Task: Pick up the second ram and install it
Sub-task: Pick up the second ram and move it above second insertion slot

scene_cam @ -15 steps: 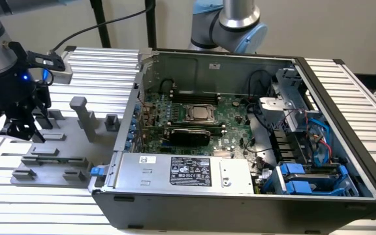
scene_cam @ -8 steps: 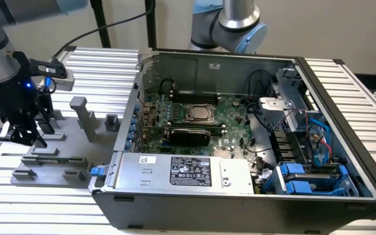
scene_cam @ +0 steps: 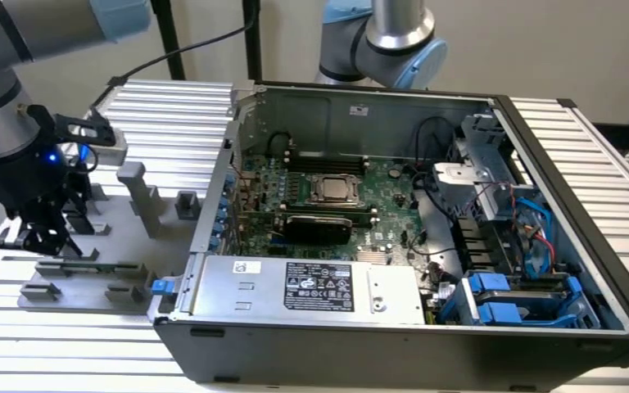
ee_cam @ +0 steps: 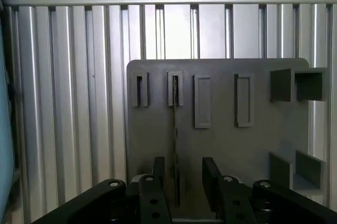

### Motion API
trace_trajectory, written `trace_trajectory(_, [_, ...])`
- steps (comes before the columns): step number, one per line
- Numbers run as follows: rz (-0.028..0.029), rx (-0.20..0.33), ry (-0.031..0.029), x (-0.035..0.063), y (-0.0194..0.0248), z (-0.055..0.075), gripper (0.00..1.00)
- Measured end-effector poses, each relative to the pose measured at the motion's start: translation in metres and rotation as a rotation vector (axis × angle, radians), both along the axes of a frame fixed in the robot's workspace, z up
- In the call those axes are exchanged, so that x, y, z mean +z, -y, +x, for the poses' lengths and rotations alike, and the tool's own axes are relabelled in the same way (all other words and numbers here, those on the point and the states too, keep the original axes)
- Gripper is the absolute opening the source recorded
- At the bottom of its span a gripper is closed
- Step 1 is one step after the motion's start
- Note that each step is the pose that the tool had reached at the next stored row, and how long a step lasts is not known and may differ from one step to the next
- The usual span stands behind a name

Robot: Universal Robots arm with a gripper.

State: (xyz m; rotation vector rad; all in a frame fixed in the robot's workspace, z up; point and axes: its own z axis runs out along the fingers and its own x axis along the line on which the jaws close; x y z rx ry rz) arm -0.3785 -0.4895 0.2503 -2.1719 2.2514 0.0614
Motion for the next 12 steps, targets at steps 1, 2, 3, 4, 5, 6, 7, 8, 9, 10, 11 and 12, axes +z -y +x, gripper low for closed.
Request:
trace_trajectory(1, [-0.0001,0.0,0.0,-0.0017,0.0003,0.0,0.42])
trace_trajectory(2, [0.0,0.0,0.0,-0.0035,0.0005,0.0,0.42])
trace_trajectory(3, [0.0,0.0,0.0,-0.0053,0.0007,0.0,0.42])
trace_trajectory(4, [-0.0001,0.0,-0.0001,-0.0073,0.0008,0.0,0.42])
trace_trajectory(5, [0.0,0.0,0.0,-0.0091,0.0009,0.0,0.42])
trace_trajectory(6, [0.0,0.0,0.0001,-0.0109,0.001,0.001,0.42])
trace_trajectory(7, [-0.0001,0.0,-0.0001,-0.0126,0.0012,0.001,0.42])
trace_trajectory(8, [-0.0001,0.0,0.0,-0.0145,0.0013,0.001,0.42])
trace_trajectory(9, [-0.0001,0.0,0.0,-0.0163,0.0014,0.001,0.42])
trace_trajectory(10, [0.0,0.0,0.0,-0.0181,0.0015,0.001,0.42])
trace_trajectory(11, [-0.0001,0.0,0.0,-0.0199,0.0016,0.001,0.42])
trace_trajectory(12, [-0.0001,0.0,-0.0001,-0.0217,0.0016,0.001,0.42])
